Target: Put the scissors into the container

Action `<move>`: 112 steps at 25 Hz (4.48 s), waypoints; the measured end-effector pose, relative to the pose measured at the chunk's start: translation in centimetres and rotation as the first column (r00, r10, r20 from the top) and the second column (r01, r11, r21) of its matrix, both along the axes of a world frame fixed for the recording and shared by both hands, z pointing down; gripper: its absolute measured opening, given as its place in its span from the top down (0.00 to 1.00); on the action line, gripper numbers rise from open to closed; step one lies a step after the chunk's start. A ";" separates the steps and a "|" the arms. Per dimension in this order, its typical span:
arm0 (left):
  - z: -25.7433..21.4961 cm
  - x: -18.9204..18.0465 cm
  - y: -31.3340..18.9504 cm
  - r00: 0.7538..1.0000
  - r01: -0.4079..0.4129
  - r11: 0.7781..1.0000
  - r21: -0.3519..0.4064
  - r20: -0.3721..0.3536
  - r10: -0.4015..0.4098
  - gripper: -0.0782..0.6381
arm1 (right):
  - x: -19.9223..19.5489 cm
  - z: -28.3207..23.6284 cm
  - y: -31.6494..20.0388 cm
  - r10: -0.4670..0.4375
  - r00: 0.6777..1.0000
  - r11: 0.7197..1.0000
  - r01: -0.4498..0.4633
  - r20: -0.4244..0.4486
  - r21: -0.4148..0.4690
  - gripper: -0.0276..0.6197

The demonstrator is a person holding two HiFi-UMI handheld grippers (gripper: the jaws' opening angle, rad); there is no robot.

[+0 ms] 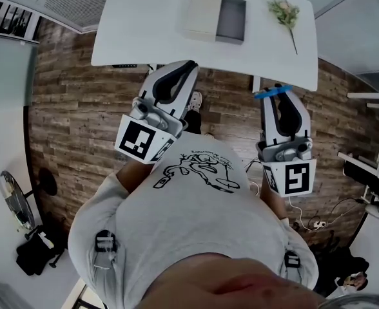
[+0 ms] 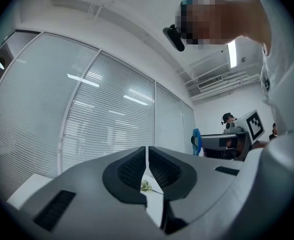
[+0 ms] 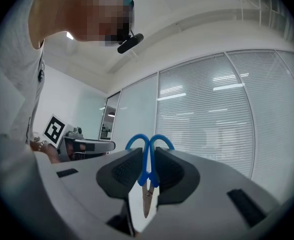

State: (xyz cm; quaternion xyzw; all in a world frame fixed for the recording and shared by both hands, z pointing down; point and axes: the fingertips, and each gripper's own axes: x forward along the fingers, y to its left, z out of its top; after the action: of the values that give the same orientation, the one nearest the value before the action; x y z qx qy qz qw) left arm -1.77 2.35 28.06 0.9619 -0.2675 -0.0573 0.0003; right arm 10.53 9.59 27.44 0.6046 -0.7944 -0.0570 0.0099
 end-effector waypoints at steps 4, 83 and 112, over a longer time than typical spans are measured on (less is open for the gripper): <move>0.0 0.5 -4.1 1.000 -0.002 1.000 -0.007 0.000 0.002 0.85 | 0.3 -0.3 -4.2 -0.004 1.000 1.000 0.004 -0.008 -0.003 0.82; -0.3 7.6 -23.4 1.000 0.020 0.999 -0.033 0.012 -0.020 0.85 | 8.7 6.9 -28.5 -0.022 1.000 0.984 0.021 -0.003 -0.175 0.82; -0.3 6.9 -23.8 0.999 0.037 0.999 -0.023 -0.002 -0.037 0.85 | 9.5 20.0 -34.3 0.013 0.998 0.907 0.013 0.058 -0.421 0.83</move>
State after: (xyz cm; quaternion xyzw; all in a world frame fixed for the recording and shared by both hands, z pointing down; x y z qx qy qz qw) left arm 5.12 -21.47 27.75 0.9566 -0.2860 -0.0553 0.0107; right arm 20.01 -24.72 47.41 0.5897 -0.7880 0.1334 0.1163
